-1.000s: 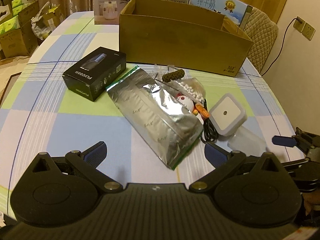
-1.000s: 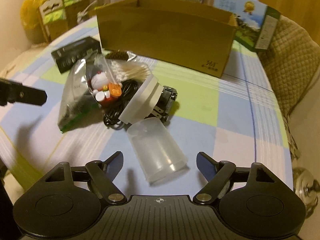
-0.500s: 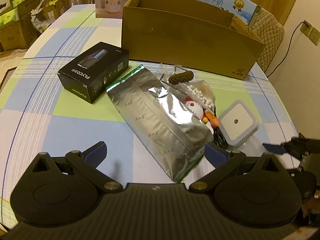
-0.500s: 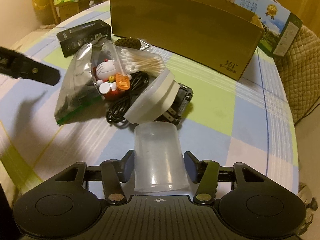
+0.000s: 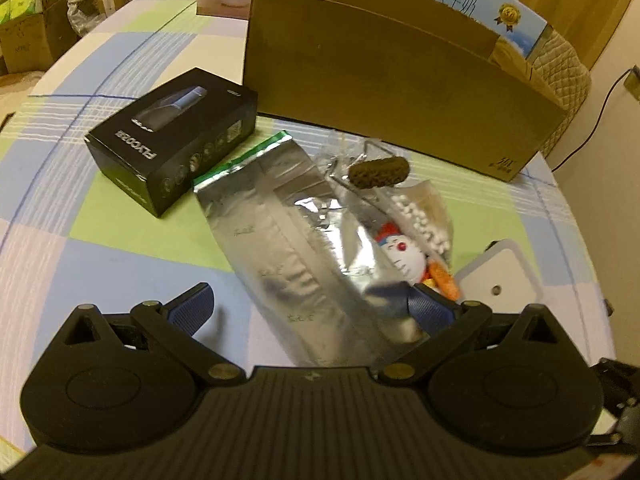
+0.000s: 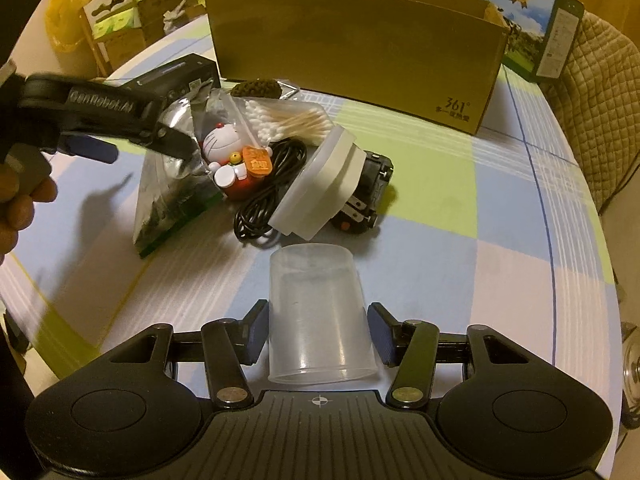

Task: Organize objects
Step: 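Grasp the silver foil bag with the left gripper while the right holds the cup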

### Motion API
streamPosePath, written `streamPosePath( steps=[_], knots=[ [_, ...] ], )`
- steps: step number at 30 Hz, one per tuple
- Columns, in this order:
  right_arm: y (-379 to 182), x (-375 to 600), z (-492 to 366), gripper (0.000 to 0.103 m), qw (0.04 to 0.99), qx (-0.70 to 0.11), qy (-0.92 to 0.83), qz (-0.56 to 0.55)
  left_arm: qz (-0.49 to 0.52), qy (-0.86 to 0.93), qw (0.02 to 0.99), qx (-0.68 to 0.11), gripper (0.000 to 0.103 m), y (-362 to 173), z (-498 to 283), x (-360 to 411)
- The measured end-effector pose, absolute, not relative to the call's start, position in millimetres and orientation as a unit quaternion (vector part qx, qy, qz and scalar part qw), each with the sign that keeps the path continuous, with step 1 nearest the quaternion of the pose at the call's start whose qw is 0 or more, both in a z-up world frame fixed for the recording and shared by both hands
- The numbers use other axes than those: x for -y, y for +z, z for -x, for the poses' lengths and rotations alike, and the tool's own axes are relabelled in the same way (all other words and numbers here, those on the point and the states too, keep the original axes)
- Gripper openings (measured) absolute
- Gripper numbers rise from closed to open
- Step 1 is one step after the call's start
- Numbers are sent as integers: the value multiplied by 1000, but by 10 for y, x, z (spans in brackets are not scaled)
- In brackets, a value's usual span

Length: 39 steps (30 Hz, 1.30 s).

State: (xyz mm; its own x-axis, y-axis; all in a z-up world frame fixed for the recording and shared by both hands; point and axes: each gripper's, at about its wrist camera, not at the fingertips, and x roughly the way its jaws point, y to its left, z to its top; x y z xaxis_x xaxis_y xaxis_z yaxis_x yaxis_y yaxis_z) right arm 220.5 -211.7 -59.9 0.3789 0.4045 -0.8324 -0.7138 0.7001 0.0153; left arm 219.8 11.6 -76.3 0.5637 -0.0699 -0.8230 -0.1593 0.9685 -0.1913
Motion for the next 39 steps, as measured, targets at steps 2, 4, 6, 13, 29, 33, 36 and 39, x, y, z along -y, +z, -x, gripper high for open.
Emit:
streamPosePath(
  steps=[2, 4, 6, 13, 29, 33, 36, 39],
  knots=[
    [-590, 2120, -2197, 50, 813, -437, 344, 173, 108, 26, 878, -466, 102, -755, -2161, -164],
    [-587, 2122, -2202, 50, 815, -436, 343, 167, 106, 35, 875, -471, 102, -741, -2118, -245],
    [-584, 2122, -2194, 50, 818, -434, 340, 161, 131, 43, 871, -471, 102, -712, -2090, -336],
    [-579, 2140, -2187, 50, 822, -440, 329, 150, 173, 32, 867, -466, 102, -700, -2255, -174],
    [-537, 2142, -2136, 50, 833, -437, 319, 114, 158, 50, 867, -469, 102, -606, -1995, -474],
    [-550, 2158, -2144, 50, 832, -443, 313, 116, 165, 35, 872, -460, 102, -598, -2230, -211],
    [-554, 2185, -2144, 50, 832, -445, 310, 114, 137, 40, 869, -474, 102, -704, -2347, -42],
    [-556, 2193, -2132, 50, 832, -445, 311, 113, 103, 53, 872, -476, 102, -757, -2291, -32]
  ],
)
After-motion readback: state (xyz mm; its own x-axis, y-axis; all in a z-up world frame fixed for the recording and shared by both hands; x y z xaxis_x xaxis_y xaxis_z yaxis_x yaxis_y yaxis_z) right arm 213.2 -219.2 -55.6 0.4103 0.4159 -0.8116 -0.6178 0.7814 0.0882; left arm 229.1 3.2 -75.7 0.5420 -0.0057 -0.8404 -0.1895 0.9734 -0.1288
